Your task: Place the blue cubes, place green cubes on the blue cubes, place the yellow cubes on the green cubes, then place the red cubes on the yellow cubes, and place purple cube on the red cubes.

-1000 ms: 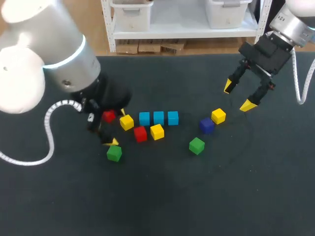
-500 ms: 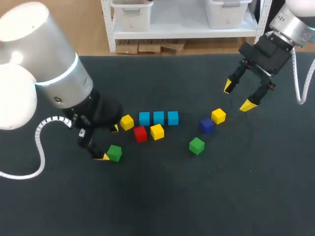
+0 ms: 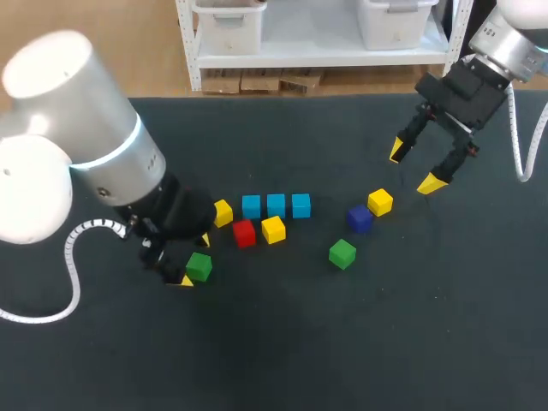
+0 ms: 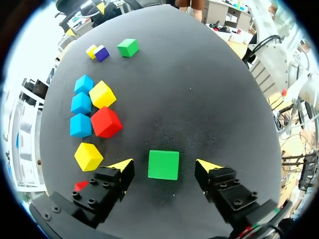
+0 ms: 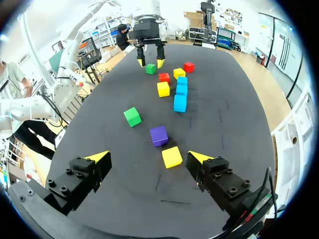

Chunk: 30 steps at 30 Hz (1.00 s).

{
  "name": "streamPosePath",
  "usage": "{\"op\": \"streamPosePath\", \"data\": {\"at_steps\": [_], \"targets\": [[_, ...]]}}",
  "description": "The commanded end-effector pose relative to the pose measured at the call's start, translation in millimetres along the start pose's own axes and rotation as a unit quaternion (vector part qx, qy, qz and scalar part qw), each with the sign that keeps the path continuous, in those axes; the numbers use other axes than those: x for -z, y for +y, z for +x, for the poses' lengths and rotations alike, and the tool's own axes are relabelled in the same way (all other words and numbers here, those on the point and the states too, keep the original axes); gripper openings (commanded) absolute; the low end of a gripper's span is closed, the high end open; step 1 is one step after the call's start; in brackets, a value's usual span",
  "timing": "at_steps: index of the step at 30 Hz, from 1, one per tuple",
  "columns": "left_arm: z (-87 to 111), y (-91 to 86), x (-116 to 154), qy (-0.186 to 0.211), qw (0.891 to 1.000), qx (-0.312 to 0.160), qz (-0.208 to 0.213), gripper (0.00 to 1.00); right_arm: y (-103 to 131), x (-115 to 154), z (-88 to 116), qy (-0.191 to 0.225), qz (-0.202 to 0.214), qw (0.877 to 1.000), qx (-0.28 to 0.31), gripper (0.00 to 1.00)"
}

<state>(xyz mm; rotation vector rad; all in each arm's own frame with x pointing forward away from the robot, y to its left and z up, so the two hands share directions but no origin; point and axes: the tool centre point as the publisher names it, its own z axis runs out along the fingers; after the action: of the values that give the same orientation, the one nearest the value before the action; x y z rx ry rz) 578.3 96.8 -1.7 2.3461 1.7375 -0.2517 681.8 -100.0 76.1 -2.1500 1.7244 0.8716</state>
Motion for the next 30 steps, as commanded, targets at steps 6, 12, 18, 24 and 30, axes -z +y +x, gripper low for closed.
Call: {"op": "streamPosePath", "data": {"at_steps": [6,12,18,24,30], "targets": [[2.7,7.8,-5,0.003,1.000,-0.021,0.003,0.35,-1,0,0,-0.001,-0.001,1.000,0.001,1.00],[5.0,6.5,-2,0.004,1.000,-0.020,0.002,0.00,-1,0,0,-0.001,-0.001,1.000,0.001,1.00],[-1.8,6.1,19,0.005,1.000,0.016,-0.011,0.00,-1,0,0,-0.001,-0.001,1.000,0.001,1.00],[-13.0,25.7,45,0.009,0.993,0.121,-0.013,0.00,-1,0,0,-0.001,-0.001,1.000,0.001,1.00],[-26.3,55.2,57,0.016,0.984,0.175,-0.026,0.00,-1,0,0,-0.001,-0.001,1.000,0.001,1.00]]}}
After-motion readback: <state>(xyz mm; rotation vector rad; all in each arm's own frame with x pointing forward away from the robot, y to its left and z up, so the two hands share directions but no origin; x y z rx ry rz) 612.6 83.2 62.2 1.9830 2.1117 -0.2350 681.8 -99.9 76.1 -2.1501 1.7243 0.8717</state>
